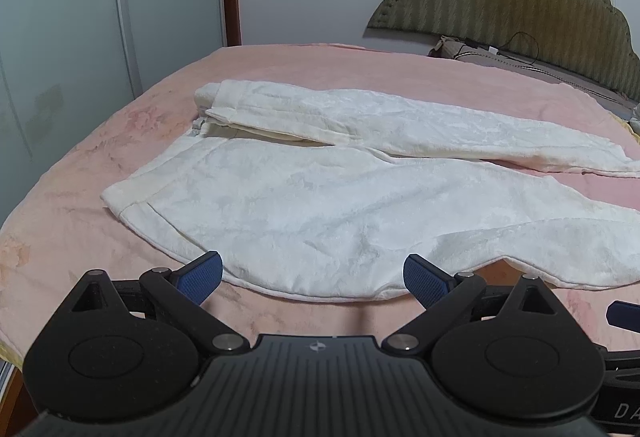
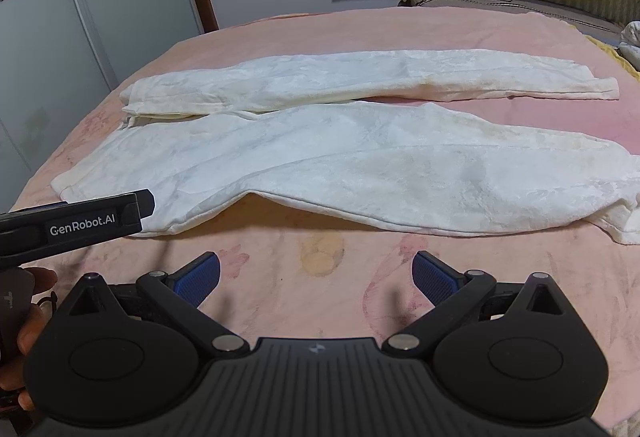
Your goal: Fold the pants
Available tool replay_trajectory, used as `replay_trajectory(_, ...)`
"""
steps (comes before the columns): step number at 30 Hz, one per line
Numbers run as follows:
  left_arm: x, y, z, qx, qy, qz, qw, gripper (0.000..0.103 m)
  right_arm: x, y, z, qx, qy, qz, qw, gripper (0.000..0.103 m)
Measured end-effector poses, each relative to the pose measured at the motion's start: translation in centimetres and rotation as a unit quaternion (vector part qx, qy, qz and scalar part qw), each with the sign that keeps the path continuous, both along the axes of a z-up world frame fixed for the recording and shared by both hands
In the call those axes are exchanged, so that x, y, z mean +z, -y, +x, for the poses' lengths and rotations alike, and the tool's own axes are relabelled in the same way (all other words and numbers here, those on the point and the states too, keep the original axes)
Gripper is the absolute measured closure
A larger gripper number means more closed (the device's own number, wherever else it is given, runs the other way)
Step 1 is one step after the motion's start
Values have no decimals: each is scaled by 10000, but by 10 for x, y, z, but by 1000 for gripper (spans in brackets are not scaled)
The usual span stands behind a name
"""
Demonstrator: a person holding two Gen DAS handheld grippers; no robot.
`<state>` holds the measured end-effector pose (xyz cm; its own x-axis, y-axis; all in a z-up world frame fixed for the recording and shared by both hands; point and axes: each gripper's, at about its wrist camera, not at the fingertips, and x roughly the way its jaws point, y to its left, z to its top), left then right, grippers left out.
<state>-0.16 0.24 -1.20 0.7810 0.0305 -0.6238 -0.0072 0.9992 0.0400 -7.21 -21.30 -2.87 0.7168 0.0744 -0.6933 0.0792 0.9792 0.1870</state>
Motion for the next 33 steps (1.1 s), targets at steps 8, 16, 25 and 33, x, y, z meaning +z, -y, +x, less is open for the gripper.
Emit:
replay_trajectory(8,-1,0,1,-8,-6,-4,10000,4,0,-1,0,32,9,60,10000,0)
replay_trajectory(16,-3,0,0,-33,-6,6,10000,4,0,-2,0,65,-1,77,9999,0)
replay_trajectory(25,-4,0,0,-46,2,12,10000,4,1,-3,0,89,7,104,9999,0)
replay_trajectory(33,-4,-1,-1,-79,48,-35,10000,4,2,-4,-1,96,56,104,9999,0)
